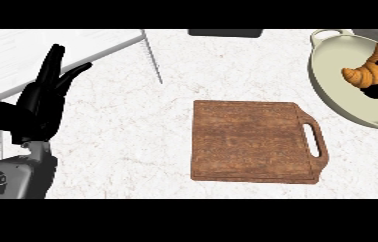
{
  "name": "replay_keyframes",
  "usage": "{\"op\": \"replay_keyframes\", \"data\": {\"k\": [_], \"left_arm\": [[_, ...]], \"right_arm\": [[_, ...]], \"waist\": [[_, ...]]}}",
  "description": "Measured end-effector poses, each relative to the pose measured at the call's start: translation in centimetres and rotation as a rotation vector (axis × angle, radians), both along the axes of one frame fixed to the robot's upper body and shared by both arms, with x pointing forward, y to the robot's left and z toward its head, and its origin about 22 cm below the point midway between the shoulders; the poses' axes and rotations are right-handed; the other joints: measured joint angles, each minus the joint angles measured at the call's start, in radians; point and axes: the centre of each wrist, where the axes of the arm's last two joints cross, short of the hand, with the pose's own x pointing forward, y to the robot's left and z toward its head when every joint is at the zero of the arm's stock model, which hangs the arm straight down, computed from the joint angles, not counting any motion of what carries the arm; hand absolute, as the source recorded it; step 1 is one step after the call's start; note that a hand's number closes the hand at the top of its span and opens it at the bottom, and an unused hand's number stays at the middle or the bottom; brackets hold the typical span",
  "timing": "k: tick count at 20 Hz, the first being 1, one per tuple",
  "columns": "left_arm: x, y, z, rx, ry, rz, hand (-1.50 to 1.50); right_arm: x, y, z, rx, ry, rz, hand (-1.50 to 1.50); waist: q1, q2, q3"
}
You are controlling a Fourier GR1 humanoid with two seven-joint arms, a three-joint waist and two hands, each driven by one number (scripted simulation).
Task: Pick the croissant from the cutting board and place it in the pot
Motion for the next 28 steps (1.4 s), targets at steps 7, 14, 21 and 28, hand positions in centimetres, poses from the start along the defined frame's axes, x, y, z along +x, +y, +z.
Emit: {"op": "replay_keyframes", "data": {"k": [7, 14, 21, 28], "left_arm": [[0.0, -0.5, 0.3, -0.005, -0.001, -0.010, 0.00], [-0.2, -0.4, 0.2, -0.006, -0.001, -0.003, 0.00], [-0.3, -0.2, 0.2, -0.007, -0.003, 0.000, 0.00], [-0.4, 0.0, 0.4, -0.009, -0.001, 0.007, 0.00]], "right_arm": [[0.7, -0.4, -1.8, 0.183, 0.130, 0.056, -1.50], [1.0, -0.5, -2.1, 0.472, 0.028, 0.199, -1.50], [-0.4, -3.7, -0.3, 0.704, -0.092, 0.224, -1.50], [-4.4, -8.7, 1.2, 0.777, -0.123, 0.224, -1.50]], "waist": [[0.015, 0.009, 0.001], [0.009, 0.009, 0.003], [0.003, 0.008, 0.003], [-0.001, 0.010, 0.004]]}}
